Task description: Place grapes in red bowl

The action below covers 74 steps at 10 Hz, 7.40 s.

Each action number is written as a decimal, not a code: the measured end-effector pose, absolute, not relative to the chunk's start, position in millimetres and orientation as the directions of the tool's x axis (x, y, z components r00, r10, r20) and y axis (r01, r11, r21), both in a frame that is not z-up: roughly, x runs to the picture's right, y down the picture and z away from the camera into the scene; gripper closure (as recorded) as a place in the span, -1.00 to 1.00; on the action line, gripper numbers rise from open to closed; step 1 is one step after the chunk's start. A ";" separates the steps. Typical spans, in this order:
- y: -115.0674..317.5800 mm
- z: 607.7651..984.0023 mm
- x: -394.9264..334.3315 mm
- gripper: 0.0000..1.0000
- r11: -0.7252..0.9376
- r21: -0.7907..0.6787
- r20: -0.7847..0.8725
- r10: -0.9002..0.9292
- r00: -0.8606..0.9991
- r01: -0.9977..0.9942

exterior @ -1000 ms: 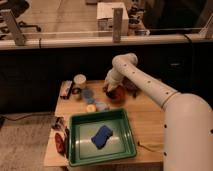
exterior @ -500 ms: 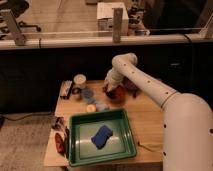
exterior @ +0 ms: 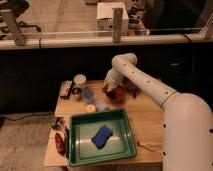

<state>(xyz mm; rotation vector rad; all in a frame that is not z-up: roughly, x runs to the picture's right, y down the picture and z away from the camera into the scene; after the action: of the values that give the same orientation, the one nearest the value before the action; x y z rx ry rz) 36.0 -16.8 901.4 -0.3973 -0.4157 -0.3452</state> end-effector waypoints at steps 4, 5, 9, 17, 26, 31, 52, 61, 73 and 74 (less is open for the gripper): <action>-15.7 901.8 35.4 0.54 0.864 -0.299 0.455 -0.243 0.857 0.404; -16.2 901.5 35.3 0.54 0.865 -0.298 0.455 -0.243 0.856 0.404; -16.1 901.5 34.5 0.54 0.864 -0.294 0.460 -0.248 0.853 0.409; -16.4 901.2 31.7 0.64 0.860 -0.288 0.468 -0.258 0.845 0.422; -15.4 900.9 30.3 0.64 0.854 -0.281 0.479 -0.270 0.835 0.438; -14.9 900.7 28.4 0.64 0.851 -0.277 0.486 -0.277 0.829 0.447; -16.2 901.0 24.9 0.68 0.834 -0.245 0.512 -0.322 0.796 0.495; -20.5 897.3 43.4 -0.54 0.857 -0.248 0.485 -0.295 0.824 0.453; -29.8 879.0 71.7 -0.60 0.865 -0.243 0.479 -0.287 0.830 0.439; -29.9 879.1 71.4 -0.60 0.864 -0.243 0.479 -0.288 0.829 0.440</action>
<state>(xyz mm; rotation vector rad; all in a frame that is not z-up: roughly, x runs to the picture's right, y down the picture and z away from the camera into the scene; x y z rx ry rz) 71.4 -29.9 879.1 -0.3554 -0.4464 -0.3948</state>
